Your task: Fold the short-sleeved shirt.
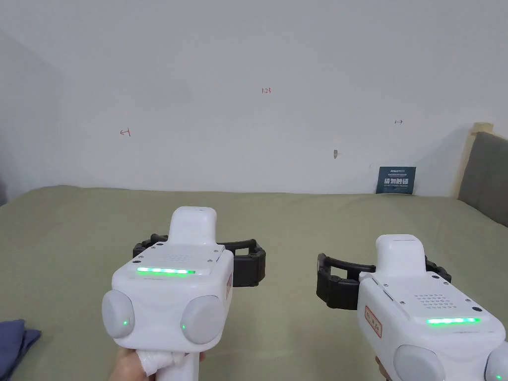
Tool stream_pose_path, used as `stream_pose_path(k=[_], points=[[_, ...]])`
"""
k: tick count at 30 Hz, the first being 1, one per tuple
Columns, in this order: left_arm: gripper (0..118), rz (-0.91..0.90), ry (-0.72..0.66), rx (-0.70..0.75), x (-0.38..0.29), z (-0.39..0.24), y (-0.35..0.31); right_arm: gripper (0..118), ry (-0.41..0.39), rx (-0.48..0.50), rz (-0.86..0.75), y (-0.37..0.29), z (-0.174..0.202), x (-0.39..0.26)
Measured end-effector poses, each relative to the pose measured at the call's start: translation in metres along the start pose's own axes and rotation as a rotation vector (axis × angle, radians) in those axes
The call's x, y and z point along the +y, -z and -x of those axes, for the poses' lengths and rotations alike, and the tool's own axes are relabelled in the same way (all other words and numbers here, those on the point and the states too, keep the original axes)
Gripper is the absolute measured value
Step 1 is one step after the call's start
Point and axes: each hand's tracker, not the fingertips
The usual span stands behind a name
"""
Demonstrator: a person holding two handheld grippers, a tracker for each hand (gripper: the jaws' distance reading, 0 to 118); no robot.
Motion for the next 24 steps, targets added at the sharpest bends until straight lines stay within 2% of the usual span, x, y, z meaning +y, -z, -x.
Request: stream_pose_path(k=[3,7,11,14,16,19,21,24], points=[[118,0.013,-0.014,0.021,0.0,0.002,0.001,118,0.015,-0.007,0.019,0.002,0.002,0.003],[118,0.031,-0.009,0.074,0.0,0.004,0.001,118,0.051,0.042,0.069,0.006,-0.003,0.013],[118,0.03,0.0,0.093,0.0,0.006,0.0,118,0.042,-0.005,0.056,0.005,0.0,0.016],[118,0.032,0.008,0.102,0.001,0.006,0.001,118,0.076,0.046,0.059,0.006,-0.003,0.02],[118,0.029,0.016,0.097,0.001,0.006,0.0,118,0.059,0.036,0.064,0.009,-0.002,0.022],[118,-0.009,0.036,0.091,0.001,0.007,-0.003,118,-0.002,-0.062,0.047,0.01,0.003,0.021],[118,-0.013,0.044,0.099,0.001,0.006,-0.004,118,-0.017,-0.071,0.065,0.011,0.004,0.02],[118,-0.002,0.035,0.092,0.002,0.008,-0.005,118,0.007,-0.05,0.089,0.01,-0.001,0.019]])
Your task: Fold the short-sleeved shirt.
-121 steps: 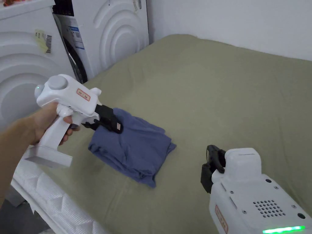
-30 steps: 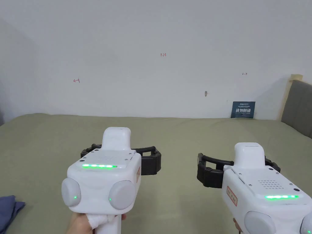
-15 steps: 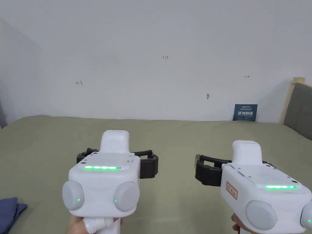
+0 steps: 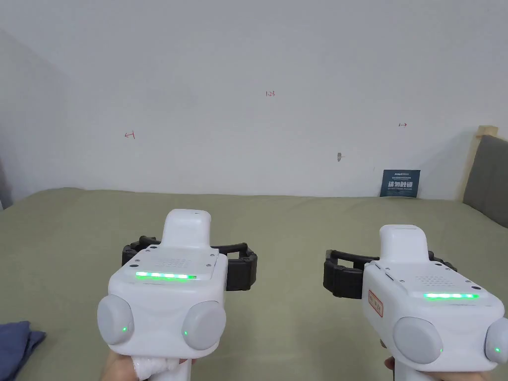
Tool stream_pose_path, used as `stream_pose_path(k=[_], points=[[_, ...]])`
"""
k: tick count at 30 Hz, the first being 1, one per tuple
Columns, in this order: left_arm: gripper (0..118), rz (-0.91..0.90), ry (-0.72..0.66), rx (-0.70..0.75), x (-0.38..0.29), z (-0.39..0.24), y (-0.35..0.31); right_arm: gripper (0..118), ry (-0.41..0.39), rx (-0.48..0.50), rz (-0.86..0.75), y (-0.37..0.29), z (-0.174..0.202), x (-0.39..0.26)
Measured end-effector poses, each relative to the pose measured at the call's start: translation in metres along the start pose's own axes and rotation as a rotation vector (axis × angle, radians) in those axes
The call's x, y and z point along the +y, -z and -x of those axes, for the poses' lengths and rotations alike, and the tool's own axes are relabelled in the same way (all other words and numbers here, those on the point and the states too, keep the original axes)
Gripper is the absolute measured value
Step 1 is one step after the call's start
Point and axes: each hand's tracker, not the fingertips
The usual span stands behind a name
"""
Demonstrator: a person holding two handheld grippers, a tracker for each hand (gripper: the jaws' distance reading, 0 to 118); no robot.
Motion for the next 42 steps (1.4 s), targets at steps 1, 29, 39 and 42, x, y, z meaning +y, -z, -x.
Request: stream_pose_path(k=[1,29,39,42], points=[[118,0.005,-0.001,-0.002,0.0,0.0,0.0,118,0.009,-0.002,0.011,0.001,-0.001,0.0],[118,0.012,-0.013,-0.021,0.003,-0.001,-0.005,118,-0.036,-0.063,0.027,-0.004,0.007,0.001],[118,-0.01,-0.011,-0.006,0.007,0.004,-0.004,118,-0.042,-0.07,0.006,-0.005,0.008,0.009],[118,-0.012,-0.01,-0.003,0.005,0.005,-0.005,118,-0.045,-0.069,0.002,-0.003,0.006,0.009]])
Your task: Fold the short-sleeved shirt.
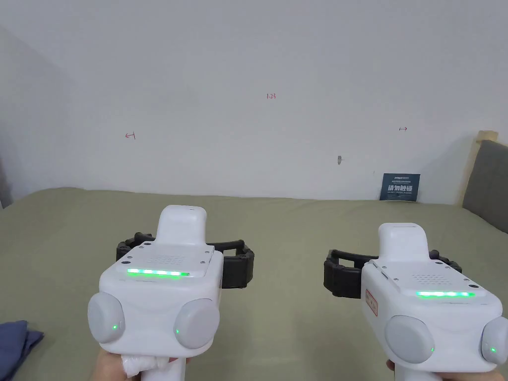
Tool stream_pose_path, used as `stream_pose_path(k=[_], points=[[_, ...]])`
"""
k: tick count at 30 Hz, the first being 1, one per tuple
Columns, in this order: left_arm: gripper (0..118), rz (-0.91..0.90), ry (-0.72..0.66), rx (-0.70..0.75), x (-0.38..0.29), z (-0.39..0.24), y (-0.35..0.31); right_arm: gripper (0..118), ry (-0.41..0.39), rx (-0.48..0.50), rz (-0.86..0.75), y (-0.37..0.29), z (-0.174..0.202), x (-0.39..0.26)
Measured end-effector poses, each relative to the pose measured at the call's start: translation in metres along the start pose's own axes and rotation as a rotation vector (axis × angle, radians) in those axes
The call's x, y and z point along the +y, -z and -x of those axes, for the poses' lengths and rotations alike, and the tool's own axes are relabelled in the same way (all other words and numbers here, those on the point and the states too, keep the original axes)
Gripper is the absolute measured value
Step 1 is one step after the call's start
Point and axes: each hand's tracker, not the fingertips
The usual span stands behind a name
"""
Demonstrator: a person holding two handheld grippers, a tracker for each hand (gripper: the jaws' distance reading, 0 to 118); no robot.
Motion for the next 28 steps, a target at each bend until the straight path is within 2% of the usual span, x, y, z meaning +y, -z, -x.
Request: stream_pose_path(k=[16,19,21,23,25,27,28], points=[[118,0.003,0.013,-0.018,-0.001,-0.003,-0.004,118,0.008,-0.03,-0.039,-0.003,0.002,0.004],[118,0.009,-0.001,-0.027,-0.001,-0.002,-0.005,118,0.046,-0.043,-0.003,0.0,0.0,0.005],[118,0.016,-0.012,-0.032,0.0,0.0,-0.004,118,0.109,0.02,0.093,0.004,-0.005,0.008],[118,0.018,-0.014,-0.03,0.0,0.0,-0.004,118,0.153,0.024,0.134,0.011,-0.008,0.007],[118,0.013,-0.011,-0.021,0.0,0.0,-0.003,118,0.14,0.003,0.117,0.014,-0.008,0.002],[118,0.014,-0.009,-0.015,0.0,0.001,-0.002,118,0.073,-0.064,0.056,0.013,-0.003,-0.003],[118,0.014,-0.012,-0.014,-0.001,0.003,-0.002,118,0.03,-0.128,0.0,0.011,0.002,-0.006]])
